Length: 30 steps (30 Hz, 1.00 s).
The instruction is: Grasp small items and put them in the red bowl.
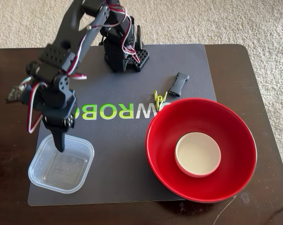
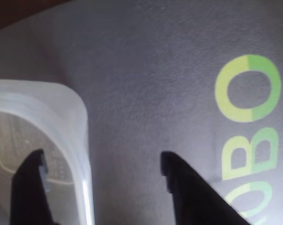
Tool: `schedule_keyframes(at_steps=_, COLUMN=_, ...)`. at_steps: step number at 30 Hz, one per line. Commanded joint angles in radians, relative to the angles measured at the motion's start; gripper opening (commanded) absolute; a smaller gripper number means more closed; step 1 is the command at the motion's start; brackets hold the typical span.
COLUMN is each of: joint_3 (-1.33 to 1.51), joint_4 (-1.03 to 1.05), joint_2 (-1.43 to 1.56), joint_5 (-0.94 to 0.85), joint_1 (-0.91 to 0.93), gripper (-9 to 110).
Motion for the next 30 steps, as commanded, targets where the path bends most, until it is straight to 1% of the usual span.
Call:
schedule_keyframes(at_steps=1, joint_3=-0.055, joint_4=-0.008, joint_2=-0.038, joint_5=-0.005, joint_1=-0.048, gripper=31)
schedule_keyframes(at_steps=2, joint_3=-0.057, joint_4=-0.002, joint_2=-0.048, joint_5=-0.002, joint_1=-0.063, gripper=29)
schedule_keyframes(at_steps=3, joint_3=-0.055, joint_4=0.003, joint_2=-0.055, joint_5=-0.002, joint_1=-0.072, gripper=23)
schedule_keyframes(at_steps=4, joint_3=-0.052, joint_4=0.003, joint_2=-0.058, joint_5=-0.005, joint_1=-0.078, gripper=10)
schedule_keyframes(at_steps=5, joint_3=-0.051, joint_4=0.003, joint_2=-0.06, joint_5=-0.011, joint_1=-0.08, gripper=2)
schedule_keyframes(at_steps=6, joint_3=-0.046, joint_4=0.003, joint_2=-0.058, joint_5=-0.011, joint_1=-0.08, gripper=0)
schedule_keyframes(at_steps=11, joint_3=-0.018, joint_4=0.014, joint_2=0.037, joint_5=0.008, joint_1=-0.072, gripper=0)
schedule_keyframes(at_steps=15, joint_3=-0.005, joint_4=0.02, joint_2=0.259, joint_5=0.02, joint_1=-0.086, gripper=0)
schedule_keyframes(at_steps=19, joint_3=-0.005, joint_4=0.029, joint_2=0.499, joint_5=0.029, joint_1=-0.164, gripper=0)
schedule_keyframes(at_steps=21, joint_3=-0.009, joint_4=0.031, joint_2=0.586, joint_5=0.038, joint_1=-0.225, gripper=0)
schedule_keyframes(at_steps=24, joint_3=-0.003, joint_4=0.026, joint_2=0.661, joint_5=0.074, joint_1=-0.371, gripper=0)
schedule_keyframes(at_steps=27, joint_3=-0.014, joint_4=0.02, joint_2=0.65, joint_5=0.11, joint_1=-0.552, gripper=0)
schedule_keyframes(at_steps=30, joint_3=-0.034, joint_4=0.012, joint_2=0.58, joint_5=0.141, joint_1=-0.71, gripper=0)
